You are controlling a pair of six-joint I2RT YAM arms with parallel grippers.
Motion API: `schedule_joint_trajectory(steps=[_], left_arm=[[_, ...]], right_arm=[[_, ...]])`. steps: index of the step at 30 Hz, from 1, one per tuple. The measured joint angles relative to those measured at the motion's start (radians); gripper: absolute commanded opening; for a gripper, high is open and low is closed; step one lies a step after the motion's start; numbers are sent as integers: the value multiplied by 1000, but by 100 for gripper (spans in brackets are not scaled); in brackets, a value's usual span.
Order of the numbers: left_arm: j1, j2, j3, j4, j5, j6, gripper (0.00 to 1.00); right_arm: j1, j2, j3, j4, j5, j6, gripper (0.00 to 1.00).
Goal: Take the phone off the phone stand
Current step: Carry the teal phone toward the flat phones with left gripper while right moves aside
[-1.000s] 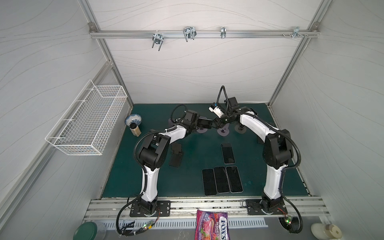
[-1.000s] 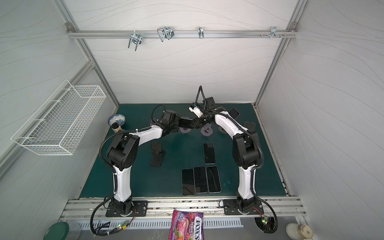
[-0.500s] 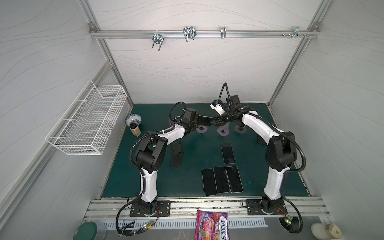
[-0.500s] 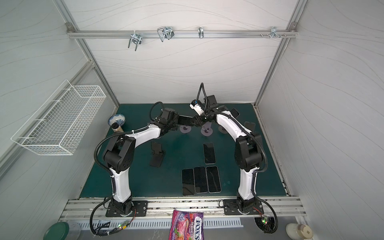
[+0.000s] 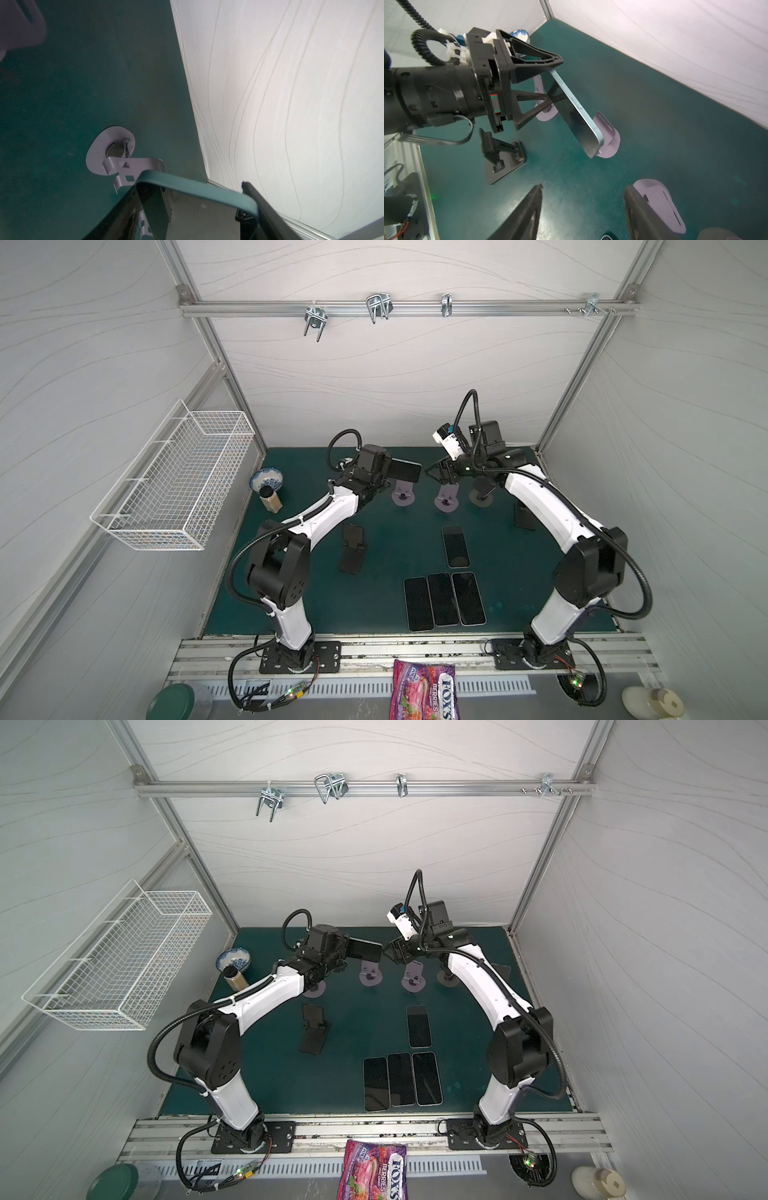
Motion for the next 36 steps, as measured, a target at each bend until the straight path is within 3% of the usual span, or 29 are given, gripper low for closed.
schedule_joint_trajectory(steps=[11,19,29,36], left_arm=[[-73,-278,17,-257,-62,108,64],[-238,-420,108,-483,-143,214,64],[-418,-449,128,-689,-188,271,63],[-446,-452,77,-728,-181,273,63]], right_arm=[[23,-277,-175,-39,-3,95,63],[45,-521,-283,-116,0,126,63],[36,-649,-389,-228,68,110,65],[-47,-657,-424,-276,74,107,65]])
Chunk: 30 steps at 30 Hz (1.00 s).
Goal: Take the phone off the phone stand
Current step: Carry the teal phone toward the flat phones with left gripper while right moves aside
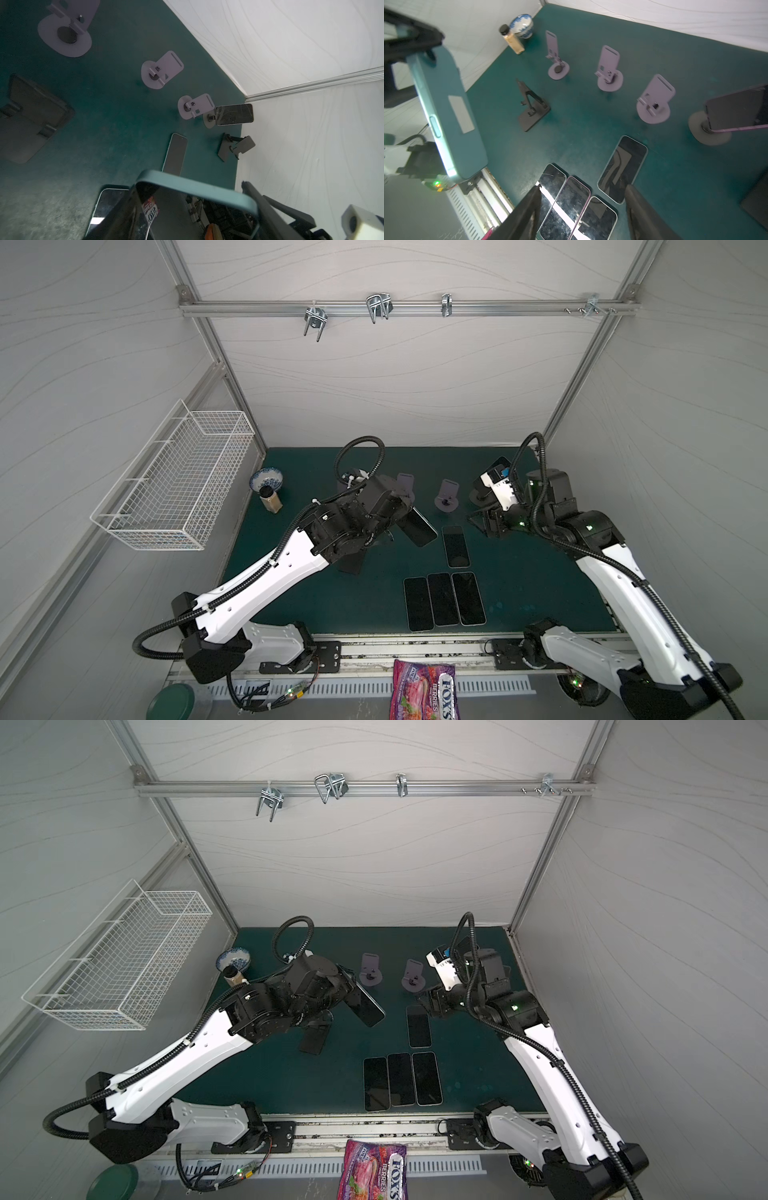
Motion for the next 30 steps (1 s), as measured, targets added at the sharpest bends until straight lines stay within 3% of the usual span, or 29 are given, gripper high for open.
schedule_joint_trajectory(steps=[4,20,30], left_arm=[[0,6,-18,-30,27,14,63],[0,129,-40,-60,185,132,63],[54,272,56,-154,347,311,63]], right_arm=[[-44,-8,-27,-5,0,-3,65],[-45,-71,-66,-8,8,-16,66],[-11,-137,-109,-7,56,-31,66]])
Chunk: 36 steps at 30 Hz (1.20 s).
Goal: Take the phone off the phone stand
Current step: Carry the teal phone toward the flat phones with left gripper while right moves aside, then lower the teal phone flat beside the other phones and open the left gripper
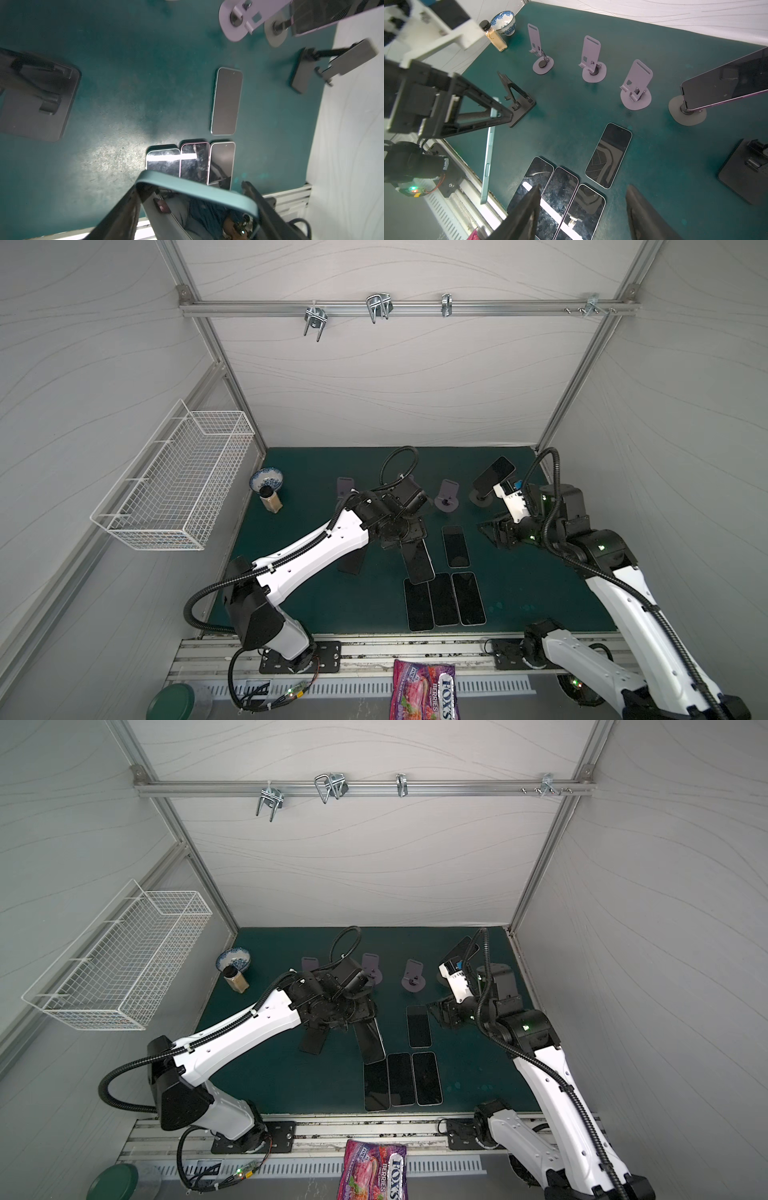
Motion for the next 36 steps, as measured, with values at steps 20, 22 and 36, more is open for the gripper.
schedule_joint_trajectory(steps=[20,22,36], left_arm=[[22,308,185,-67,133,117,60],[24,347,210,-62,133,116,60],[67,535,388,-62,194,102,60]], right_arm=[[43,-117,-104,29,103,-20,64],[48,-124,-113,31,106,-20,64],[98,-134,-121,42,177,-39,66]])
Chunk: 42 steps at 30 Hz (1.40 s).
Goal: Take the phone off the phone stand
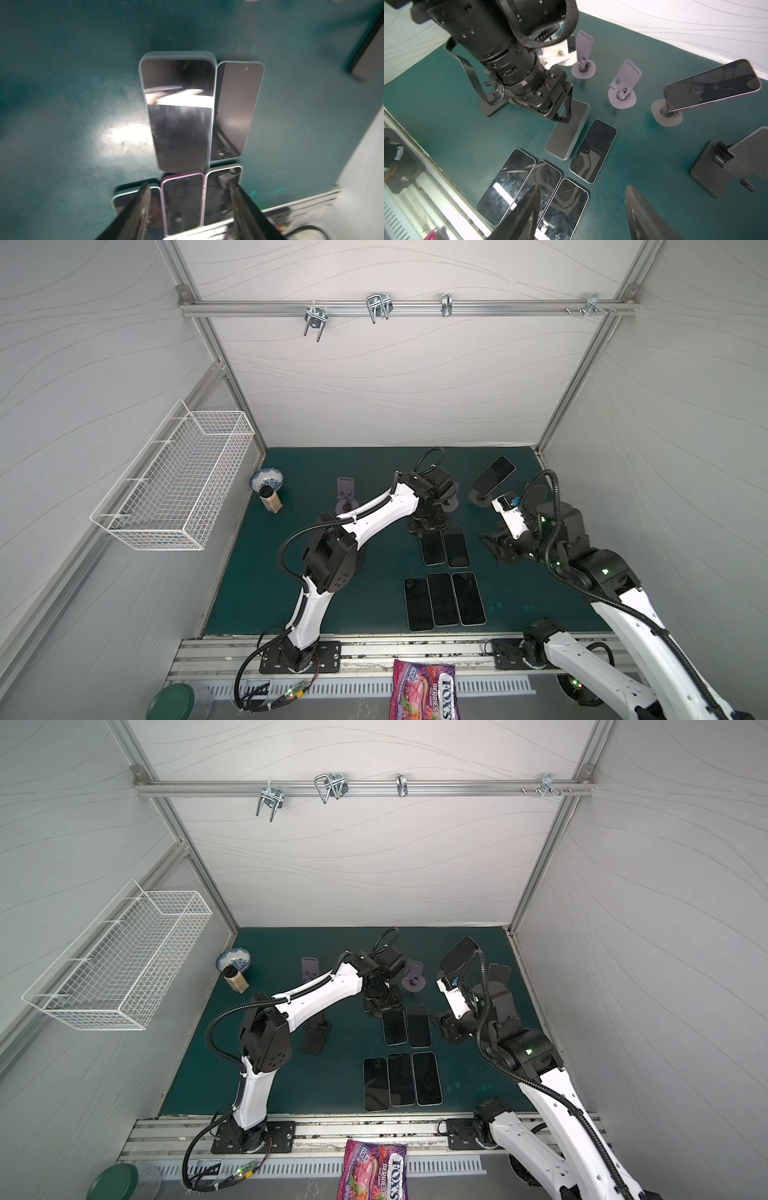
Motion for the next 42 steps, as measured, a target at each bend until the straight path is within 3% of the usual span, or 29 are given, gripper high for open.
schedule_joint_trajectory(steps=[14,24,42], left_arm=[[25,33,14,-3,43,0,61],[25,127,164,-22,25,32,62],[24,123,104,-8,-13,63,68]], right_arm=[[4,-12,-5,2,49,-18,67],[8,-3,-6,3,50,-18,68],[-10,126,35,-16,60,20,74]])
